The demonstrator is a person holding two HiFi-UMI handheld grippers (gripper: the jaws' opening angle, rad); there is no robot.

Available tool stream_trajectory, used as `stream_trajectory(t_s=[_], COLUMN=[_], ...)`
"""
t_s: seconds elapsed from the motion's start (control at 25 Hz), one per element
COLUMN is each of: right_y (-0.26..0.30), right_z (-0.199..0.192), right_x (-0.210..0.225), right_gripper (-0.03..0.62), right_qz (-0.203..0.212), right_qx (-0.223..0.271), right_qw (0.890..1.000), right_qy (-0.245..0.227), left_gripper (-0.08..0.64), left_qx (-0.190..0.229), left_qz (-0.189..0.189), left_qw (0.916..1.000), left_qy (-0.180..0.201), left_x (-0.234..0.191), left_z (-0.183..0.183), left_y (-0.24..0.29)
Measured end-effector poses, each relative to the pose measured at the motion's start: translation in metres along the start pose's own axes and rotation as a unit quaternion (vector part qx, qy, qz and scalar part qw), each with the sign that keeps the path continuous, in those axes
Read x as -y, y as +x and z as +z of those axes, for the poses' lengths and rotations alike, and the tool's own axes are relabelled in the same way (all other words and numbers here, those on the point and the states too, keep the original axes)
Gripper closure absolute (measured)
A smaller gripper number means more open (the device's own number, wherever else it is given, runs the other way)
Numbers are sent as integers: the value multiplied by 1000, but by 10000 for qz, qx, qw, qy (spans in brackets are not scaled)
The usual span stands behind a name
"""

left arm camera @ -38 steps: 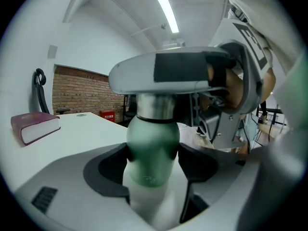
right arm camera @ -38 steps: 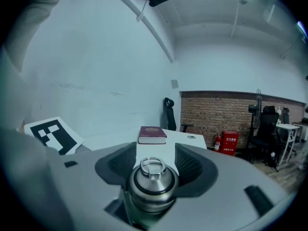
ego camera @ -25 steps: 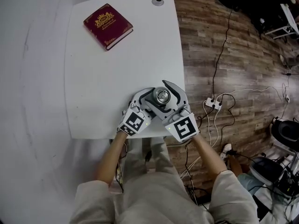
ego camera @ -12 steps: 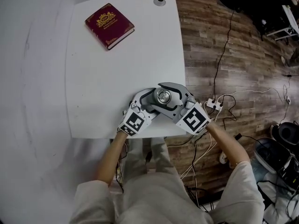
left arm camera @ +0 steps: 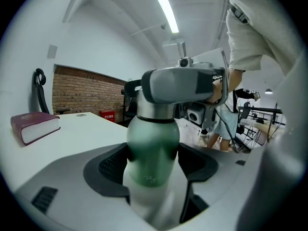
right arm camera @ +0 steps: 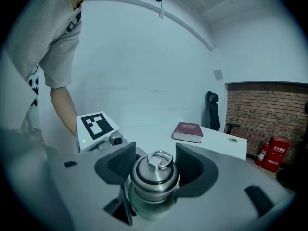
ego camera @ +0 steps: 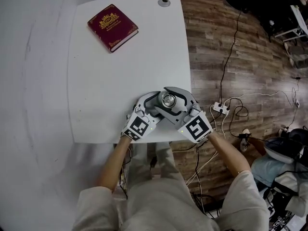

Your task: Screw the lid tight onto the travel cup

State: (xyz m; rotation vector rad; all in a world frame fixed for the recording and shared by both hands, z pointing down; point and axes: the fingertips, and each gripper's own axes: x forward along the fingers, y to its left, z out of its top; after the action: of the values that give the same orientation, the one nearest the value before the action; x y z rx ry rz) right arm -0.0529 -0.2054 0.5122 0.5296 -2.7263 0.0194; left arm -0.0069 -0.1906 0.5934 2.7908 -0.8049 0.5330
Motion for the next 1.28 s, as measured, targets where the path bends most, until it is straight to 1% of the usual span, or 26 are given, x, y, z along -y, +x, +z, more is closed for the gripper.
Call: stream_trajectory(t_s=[0.16, 0.32, 0.4, 0.56, 0.68, 0.8, 0.96, 1.0, 1.04, 1.16, 1.28], right_y=[-1, -2, -3, -4, -6, -7, -5, -5, -6, -13, -24], right_z=[0, -1, -1, 0, 0, 1, 0, 1, 2, 5, 4], right_x=[6, 11, 14, 19, 20, 21, 18, 17, 17, 17, 14], right_gripper=[337, 337, 337, 337, 337, 336, 334, 309, 270, 270, 276], right_qz=[-649, -1174, -1438, -2002, -2252, -2307, -2087, -2028, -1983, -1974, -1982], right_qx=[90, 83, 95, 145, 161, 194, 234, 269, 291, 354, 341], right_qw=[9976, 9923, 9883, 9772, 9715, 9698, 9743, 9751, 9758, 9748, 9741], right_qy=[221, 391, 490, 697, 721, 770, 820, 854, 875, 976, 1030], left_gripper=[241, 241, 241, 241, 241, 241, 241, 239, 239, 236, 236], left_qx=[-6, -10, -14, -17, -18, 8, -49, -71, -85, -88, -104], left_qz=[2, 8, 14, 10, 7, 3, -21, -12, 11, 127, 252], left_qw=[10000, 10000, 10000, 10000, 10000, 10000, 10000, 10000, 10000, 9999, 9995], left_qy=[1, 4, 14, 9, 16, 4, -26, -25, -19, -41, -180], left_x=[0, 0, 0, 0, 0, 1, 2, 2, 2, 0, 1], left_z=[0, 0, -1, -1, -2, 1, -2, -2, -2, -2, -8], left_y=[0, 0, 0, 0, 1, 0, 0, 0, 0, -5, -20])
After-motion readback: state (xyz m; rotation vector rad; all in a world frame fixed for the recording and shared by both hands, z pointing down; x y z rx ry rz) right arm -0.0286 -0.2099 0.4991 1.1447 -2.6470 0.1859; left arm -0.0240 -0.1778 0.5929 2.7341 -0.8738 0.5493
